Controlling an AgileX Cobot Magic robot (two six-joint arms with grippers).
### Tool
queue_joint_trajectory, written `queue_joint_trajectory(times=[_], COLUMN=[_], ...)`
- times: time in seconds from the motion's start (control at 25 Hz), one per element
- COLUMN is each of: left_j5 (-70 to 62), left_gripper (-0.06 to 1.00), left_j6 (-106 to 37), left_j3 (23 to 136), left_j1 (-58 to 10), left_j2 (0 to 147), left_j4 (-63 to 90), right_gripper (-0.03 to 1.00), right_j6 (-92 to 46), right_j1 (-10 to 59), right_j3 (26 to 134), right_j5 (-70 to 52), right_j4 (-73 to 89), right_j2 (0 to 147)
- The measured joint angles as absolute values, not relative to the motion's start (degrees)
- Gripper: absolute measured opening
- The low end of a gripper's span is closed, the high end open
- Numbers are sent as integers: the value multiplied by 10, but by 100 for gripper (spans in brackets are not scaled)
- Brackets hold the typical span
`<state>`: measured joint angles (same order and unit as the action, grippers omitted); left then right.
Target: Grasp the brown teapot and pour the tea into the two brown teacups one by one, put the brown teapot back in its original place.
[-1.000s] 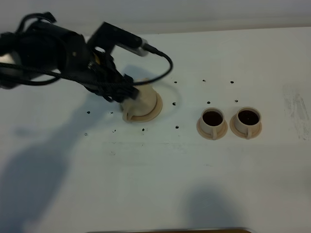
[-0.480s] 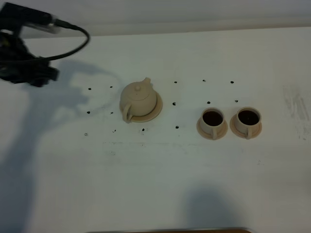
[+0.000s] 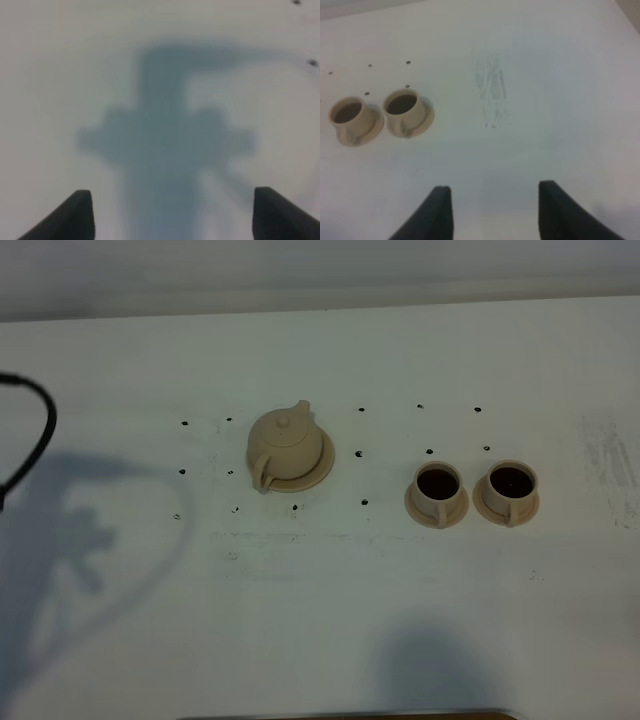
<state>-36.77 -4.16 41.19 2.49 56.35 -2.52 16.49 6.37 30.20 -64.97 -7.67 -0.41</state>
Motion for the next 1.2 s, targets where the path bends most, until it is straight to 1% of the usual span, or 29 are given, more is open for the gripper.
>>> queue_joint_trajectory(times=[0.12,0.32,0.52,0.64,0.8,1.2], left_j5=[-398,-455,-523,-533,-543,-589], left_gripper=[62,60,60,60,60,60], left_j6=[-81,-94,-85,-75,-66,-63], left_j3=[373,337,330,310,280,275], left_j1=[25,25,25,25,25,25], left_j2=[463,308,202,142,77,17], left_j4=[19,60,64,68,79,81], right_gripper=[41,41,41,41,41,41], right_j6=[165,165,165,165,165,165], right_j1=[64,64,64,64,64,64], right_j3=[302,302,302,302,302,302], right_j5=[-650,-650,-650,-650,-650,-650], right_j4=[-77,-77,-77,-77,-77,-77], right_j2=[-4,-4,-4,-4,-4,-4])
